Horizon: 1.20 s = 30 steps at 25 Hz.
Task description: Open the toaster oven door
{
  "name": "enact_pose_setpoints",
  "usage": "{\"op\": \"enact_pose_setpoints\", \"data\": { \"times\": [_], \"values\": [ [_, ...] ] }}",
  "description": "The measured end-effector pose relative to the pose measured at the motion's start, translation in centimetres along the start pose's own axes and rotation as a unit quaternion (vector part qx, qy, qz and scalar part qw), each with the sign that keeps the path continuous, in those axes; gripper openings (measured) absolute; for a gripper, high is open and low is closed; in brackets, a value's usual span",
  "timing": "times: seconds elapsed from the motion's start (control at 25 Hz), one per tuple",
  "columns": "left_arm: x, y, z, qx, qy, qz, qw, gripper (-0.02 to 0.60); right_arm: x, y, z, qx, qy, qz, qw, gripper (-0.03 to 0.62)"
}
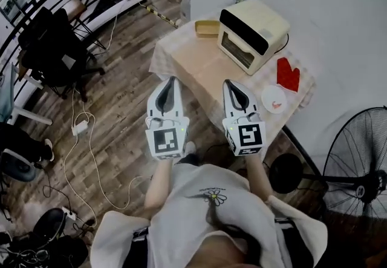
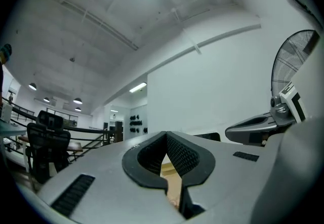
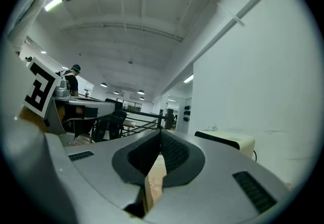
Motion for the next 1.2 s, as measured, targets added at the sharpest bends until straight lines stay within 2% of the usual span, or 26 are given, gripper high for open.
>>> {"op": "enact_pose_setpoints", "data": {
  "times": [0.32, 0.48, 0.64, 0.84, 1.2],
  "values": [
    [-10.2, -2.4, 5.6, 0.022, -0.009, 0.018, 0.9996, 0.015, -9.9, -1.9, -3.2, -0.028, -0.027, 0.003, 0.999, 0.009],
    [-13.4, -4.0, 6.7, 0.022, -0.033, 0.039, 0.9984, 0.015, -12.7, -3.4, -3.9, -0.051, -0.038, 0.016, 0.998, 0.009],
    [-16.2, -4.9, 7.2, 0.044, -0.039, 0.035, 0.9977, 0.015, -15.6, -3.8, -5.3, -0.031, -0.048, 0.015, 0.998, 0.009],
    [-17.9, -5.4, 6.3, 0.065, -0.038, 0.043, 0.9962, 0.015, -16.2, -4.2, -6.6, -0.033, -0.055, 0.022, 0.998, 0.009],
    [-19.1, -4.6, 4.8, 0.049, -0.038, 0.030, 0.9976, 0.015, -15.4, -5.6, -7.7, -0.040, -0.059, 0.015, 0.997, 0.009]
  ]
}}
Point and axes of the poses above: the fingertips, and each gripper's own axes: x backward along the fingers, z to its left, y out of its top, the point moved 2 cm from there along x, backward along the fingers, and after that the axes turned 12 degrees about x, right-handed, at the moved point
